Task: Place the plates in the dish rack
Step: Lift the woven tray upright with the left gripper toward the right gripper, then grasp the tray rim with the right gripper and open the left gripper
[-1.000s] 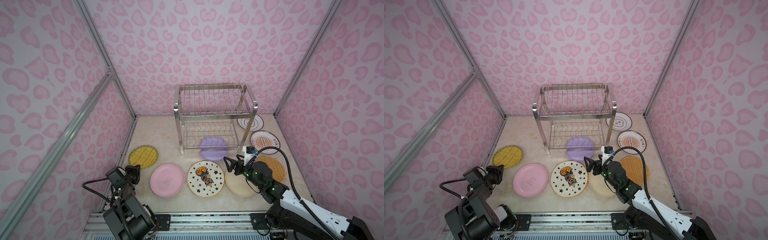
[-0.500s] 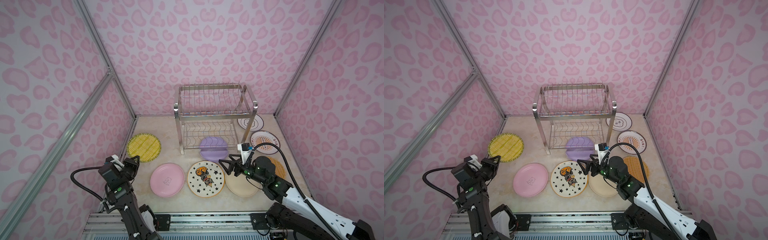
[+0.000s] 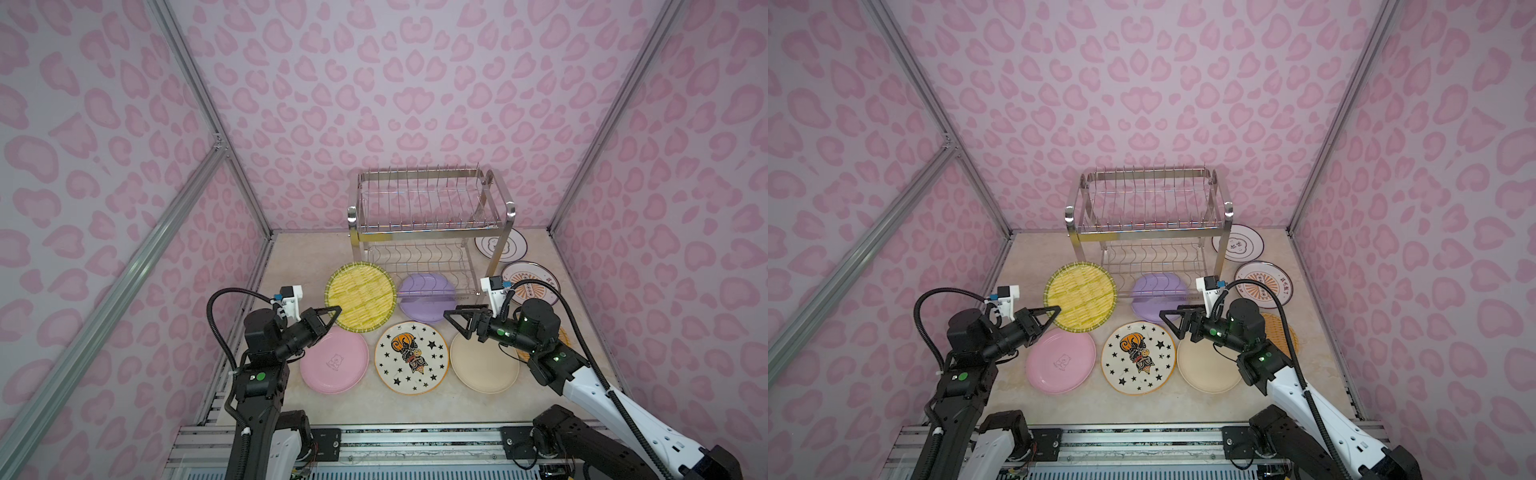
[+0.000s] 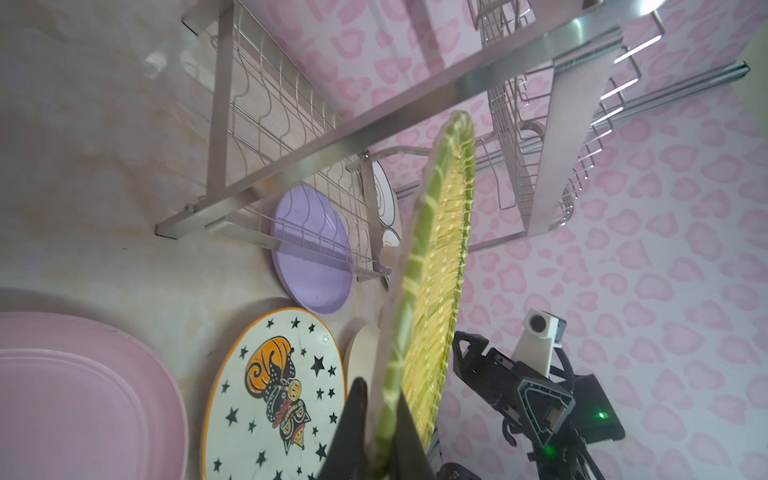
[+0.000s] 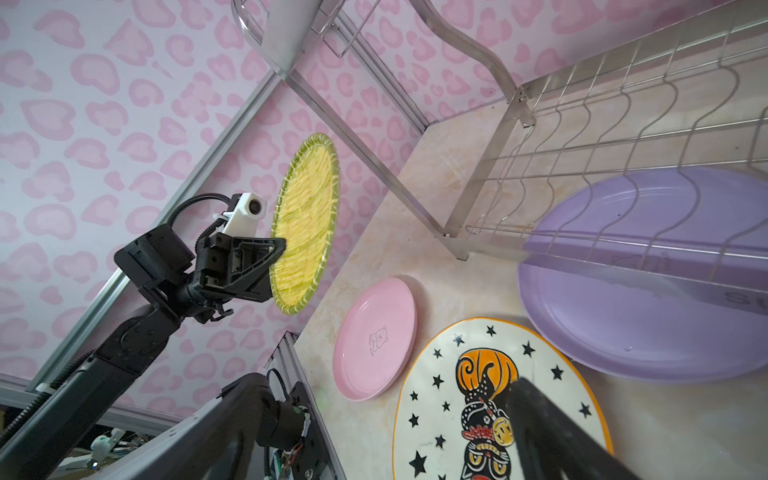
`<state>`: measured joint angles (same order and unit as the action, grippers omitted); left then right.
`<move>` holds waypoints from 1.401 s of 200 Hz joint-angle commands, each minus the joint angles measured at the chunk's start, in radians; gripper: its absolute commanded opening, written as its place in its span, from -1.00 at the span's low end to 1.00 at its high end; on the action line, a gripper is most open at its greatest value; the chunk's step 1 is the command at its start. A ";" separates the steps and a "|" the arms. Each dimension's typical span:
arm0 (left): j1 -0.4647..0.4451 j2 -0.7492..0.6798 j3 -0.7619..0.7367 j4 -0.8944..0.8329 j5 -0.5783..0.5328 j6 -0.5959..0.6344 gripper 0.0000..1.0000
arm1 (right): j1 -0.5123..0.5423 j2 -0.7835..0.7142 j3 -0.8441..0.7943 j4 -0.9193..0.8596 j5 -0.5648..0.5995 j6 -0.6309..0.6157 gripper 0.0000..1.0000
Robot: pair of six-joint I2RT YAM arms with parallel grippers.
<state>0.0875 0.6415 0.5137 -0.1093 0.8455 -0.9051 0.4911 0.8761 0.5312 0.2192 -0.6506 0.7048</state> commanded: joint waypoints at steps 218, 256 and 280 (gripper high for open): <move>-0.439 0.244 -0.021 0.529 -0.157 -0.127 -0.93 | 0.115 0.202 0.117 0.147 0.108 0.110 -0.39; -0.442 0.256 -0.032 0.531 -0.166 -0.123 -0.93 | 0.116 0.199 0.127 0.159 0.110 0.117 -0.59; -0.444 0.260 -0.028 0.533 -0.169 -0.118 -0.93 | 0.114 0.195 0.124 0.159 0.110 0.125 -0.71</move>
<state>-0.3546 0.8986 0.4839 0.3614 0.6800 -1.0420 0.6048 1.0748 0.6559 0.3470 -0.5426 0.8196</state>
